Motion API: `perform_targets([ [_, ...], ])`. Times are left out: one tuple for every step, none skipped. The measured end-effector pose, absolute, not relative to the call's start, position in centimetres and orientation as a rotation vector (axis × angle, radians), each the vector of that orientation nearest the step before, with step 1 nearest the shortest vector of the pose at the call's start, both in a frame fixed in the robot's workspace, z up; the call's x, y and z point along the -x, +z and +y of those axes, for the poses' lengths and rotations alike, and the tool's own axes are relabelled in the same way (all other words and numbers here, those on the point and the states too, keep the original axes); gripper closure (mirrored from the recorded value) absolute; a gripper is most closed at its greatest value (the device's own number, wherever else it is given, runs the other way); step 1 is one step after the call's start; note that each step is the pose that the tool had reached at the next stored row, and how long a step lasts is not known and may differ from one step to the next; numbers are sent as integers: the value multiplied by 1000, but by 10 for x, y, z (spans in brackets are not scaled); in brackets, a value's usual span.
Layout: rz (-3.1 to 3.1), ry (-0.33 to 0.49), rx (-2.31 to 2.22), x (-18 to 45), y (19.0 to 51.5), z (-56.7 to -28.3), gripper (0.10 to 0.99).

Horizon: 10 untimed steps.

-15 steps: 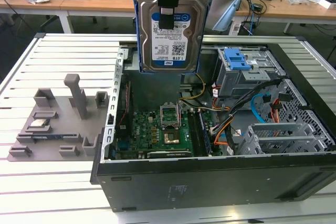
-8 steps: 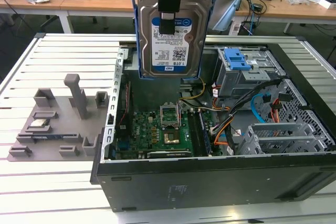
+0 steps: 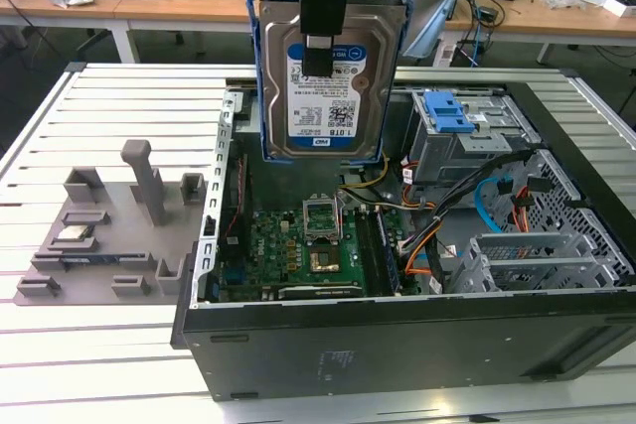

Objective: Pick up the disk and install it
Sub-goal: 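Pick up the disk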

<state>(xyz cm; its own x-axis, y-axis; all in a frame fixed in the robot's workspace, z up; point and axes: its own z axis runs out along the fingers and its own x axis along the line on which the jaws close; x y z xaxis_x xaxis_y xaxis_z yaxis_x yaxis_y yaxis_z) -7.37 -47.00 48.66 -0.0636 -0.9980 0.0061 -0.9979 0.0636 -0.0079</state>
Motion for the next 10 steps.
perform_targets([
  [2290,-16,2149,74,487,-472,725],
  [2291,-16,2149,74,487,-474,725],
  [2291,-17,2150,74,487,-477,725],
  [2291,-17,2150,74,487,-480,725],
  [2291,-18,2150,74,487,-482,725],
  [2291,-18,2150,74,486,-484,725],
  [2291,-18,2150,74,486,-486,725],
  [2291,-18,2150,74,486,-488,725],
  [2291,-18,2150,74,486,-489,725],
  [2292,-19,2150,74,486,-500,725],
])
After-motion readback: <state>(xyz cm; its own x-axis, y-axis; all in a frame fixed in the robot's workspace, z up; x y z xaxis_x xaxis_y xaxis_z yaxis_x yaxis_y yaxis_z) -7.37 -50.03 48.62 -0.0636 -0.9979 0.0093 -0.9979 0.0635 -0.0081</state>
